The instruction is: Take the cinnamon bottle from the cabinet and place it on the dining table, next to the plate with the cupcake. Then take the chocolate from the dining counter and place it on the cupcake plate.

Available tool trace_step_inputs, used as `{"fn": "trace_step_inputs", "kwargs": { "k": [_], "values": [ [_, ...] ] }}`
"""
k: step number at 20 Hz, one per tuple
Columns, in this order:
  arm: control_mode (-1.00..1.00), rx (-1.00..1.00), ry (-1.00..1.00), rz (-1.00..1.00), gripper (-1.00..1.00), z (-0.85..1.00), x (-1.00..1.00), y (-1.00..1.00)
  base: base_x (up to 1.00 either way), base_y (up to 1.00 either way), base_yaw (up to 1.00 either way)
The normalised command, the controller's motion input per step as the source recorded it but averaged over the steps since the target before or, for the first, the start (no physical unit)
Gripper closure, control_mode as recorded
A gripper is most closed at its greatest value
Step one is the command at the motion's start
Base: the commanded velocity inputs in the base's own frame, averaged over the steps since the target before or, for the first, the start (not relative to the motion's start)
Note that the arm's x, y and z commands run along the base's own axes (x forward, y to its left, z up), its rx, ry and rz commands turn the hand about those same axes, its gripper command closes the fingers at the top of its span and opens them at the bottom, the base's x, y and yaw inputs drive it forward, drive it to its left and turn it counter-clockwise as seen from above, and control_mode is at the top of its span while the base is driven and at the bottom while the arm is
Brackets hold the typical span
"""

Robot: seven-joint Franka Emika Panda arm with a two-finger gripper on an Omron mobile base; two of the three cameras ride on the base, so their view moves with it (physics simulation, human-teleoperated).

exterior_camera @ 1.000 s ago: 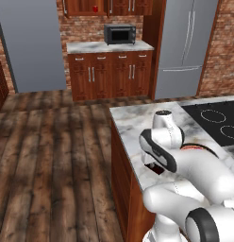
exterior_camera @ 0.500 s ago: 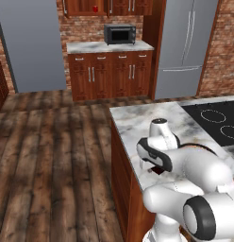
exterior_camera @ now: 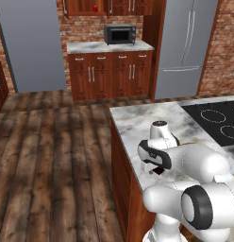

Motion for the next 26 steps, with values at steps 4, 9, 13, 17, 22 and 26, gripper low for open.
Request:
{"fn": "trace_step_inputs", "kwargs": {
  "k": [4, 9, 13, 17, 22, 26],
  "values": [
    [-1.0, 0.0, 0.0, 0.06, -1.0, -0.26, 0.09, -0.06, 0.0, 0.0, 0.0],
    [-1.0, 0.02, 0.0, 0.05, -1.0, -0.45, 0.08, 0.0, 0.0, 0.0, 0.0],
    [-1.0, 0.06, 0.0, 0.04, -1.0, -0.35, 0.06, 0.0, 0.0, 0.0, 0.0],
    [-1.0, 0.03, -0.01, 0.03, -1.0, -0.51, 0.0, 0.01, 0.0, 0.0, 0.0],
    [-1.0, 0.0, -0.1, 0.0, 1.0, -0.88, -0.31, 0.33, 0.0, 0.0, 0.0],
    [-1.0, 0.0, -0.07, 0.0, 1.0, -0.85, -0.31, 0.27, 0.0, 0.0, 0.0]
  ]
}}
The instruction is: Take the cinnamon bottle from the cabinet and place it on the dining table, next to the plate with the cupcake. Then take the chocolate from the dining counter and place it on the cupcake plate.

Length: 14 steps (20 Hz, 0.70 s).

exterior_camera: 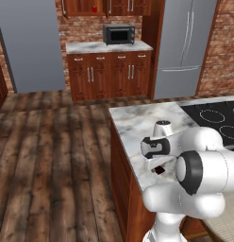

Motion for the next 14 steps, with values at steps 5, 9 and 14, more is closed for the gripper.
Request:
{"fn": "trace_step_inputs", "kwargs": {
  "k": [5, 9, 14],
  "values": [
    [-1.0, 0.0, -0.01, 0.0, 1.0, -0.35, -0.34, 0.15, 0.0, 0.0, 0.0],
    [-1.0, -0.02, -0.01, 0.0, 1.0, 0.04, -0.38, 0.05, 0.0, 0.0, 0.0],
    [-1.0, -0.07, 0.0, 0.0, 1.0, 0.52, -0.51, 0.02, 0.0, 0.0, 0.0]
  ]
}}
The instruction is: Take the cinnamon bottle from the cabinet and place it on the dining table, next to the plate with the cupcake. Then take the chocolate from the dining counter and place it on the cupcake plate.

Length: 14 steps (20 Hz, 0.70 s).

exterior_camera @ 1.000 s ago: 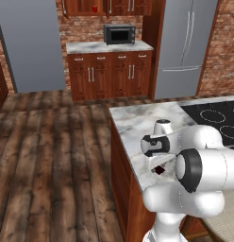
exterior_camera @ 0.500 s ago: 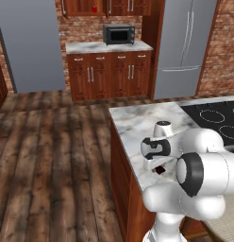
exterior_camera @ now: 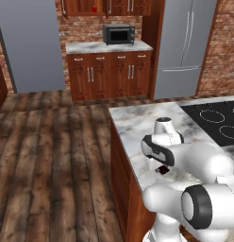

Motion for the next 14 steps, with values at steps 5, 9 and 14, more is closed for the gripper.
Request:
{"fn": "trace_step_inputs", "kwargs": {
  "k": [5, 9, 14],
  "values": [
    [-1.0, -0.09, 0.0, 0.0, 1.0, 0.51, -0.41, -0.4, 0.0, 0.0, 0.0],
    [-1.0, -0.03, -0.01, 0.0, 1.0, 0.02, -0.49, -0.8, 0.0, 0.0, 0.0],
    [-1.0, -0.01, -0.04, 0.0, 1.0, 0.34, -0.1, -0.88, 0.0, 0.0, 0.0]
  ]
}}
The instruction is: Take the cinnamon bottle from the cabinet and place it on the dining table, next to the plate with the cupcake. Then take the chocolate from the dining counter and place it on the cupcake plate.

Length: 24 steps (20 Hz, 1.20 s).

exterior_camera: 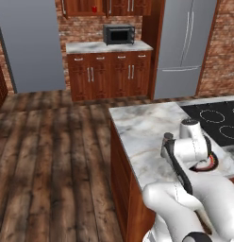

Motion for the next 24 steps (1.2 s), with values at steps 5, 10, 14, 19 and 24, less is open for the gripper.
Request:
{"fn": "trace_step_inputs", "kwargs": {
  "k": [5, 10, 14, 19, 24],
  "values": [
    [-1.0, 0.0, 0.0, 0.0, 1.0, 0.38, 0.24, -0.83, 0.0, 0.0, 0.0],
    [-1.0, 0.0, 0.0, 0.0, 1.0, 0.06, 0.51, -0.46, 0.0, 0.0, 0.0],
    [-1.0, 0.0, 0.0, 0.0, 1.0, 0.0, 0.59, -0.06, 0.0, 0.0, 0.0],
    [-1.0, 0.0, 0.0, 0.02, 1.0, -0.12, 0.25, -0.05, 0.0, 0.0, 0.0],
    [-1.0, 0.0, 0.0, 0.03, 1.0, -0.25, 0.14, -0.1, 0.0, 0.0, 0.0]
  ]
}}
